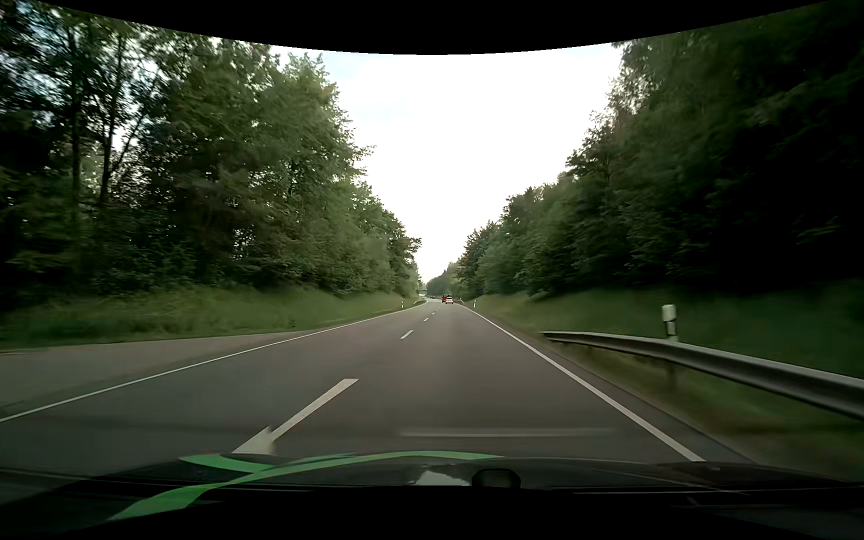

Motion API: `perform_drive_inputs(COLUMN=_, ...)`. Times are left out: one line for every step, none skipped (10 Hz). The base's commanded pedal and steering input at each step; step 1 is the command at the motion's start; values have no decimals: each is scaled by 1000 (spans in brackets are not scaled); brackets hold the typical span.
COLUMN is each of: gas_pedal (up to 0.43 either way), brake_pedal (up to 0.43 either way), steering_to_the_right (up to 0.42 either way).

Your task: Follow the waypoints while adhering to traffic rules and regulations

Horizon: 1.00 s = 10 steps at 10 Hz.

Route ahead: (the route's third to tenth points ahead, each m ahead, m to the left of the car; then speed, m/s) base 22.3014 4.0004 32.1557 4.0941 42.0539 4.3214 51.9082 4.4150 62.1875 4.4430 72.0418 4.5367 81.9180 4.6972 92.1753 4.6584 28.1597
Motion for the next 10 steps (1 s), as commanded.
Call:
perform_drive_inputs(gas_pedal=280, brake_pedal=0, steering_to_the_right=-6)
perform_drive_inputs(gas_pedal=280, brake_pedal=0, steering_to_the_right=-6)
perform_drive_inputs(gas_pedal=280, brake_pedal=0, steering_to_the_right=-6)
perform_drive_inputs(gas_pedal=280, brake_pedal=0, steering_to_the_right=-6)
perform_drive_inputs(gas_pedal=280, brake_pedal=0, steering_to_the_right=-5)
perform_drive_inputs(gas_pedal=280, brake_pedal=0, steering_to_the_right=-4)
perform_drive_inputs(gas_pedal=280, brake_pedal=0, steering_to_the_right=-3)
perform_drive_inputs(gas_pedal=280, brake_pedal=0, steering_to_the_right=-3)
perform_drive_inputs(gas_pedal=280, brake_pedal=0, steering_to_the_right=-3)
perform_drive_inputs(gas_pedal=280, brake_pedal=0, steering_to_the_right=-3)
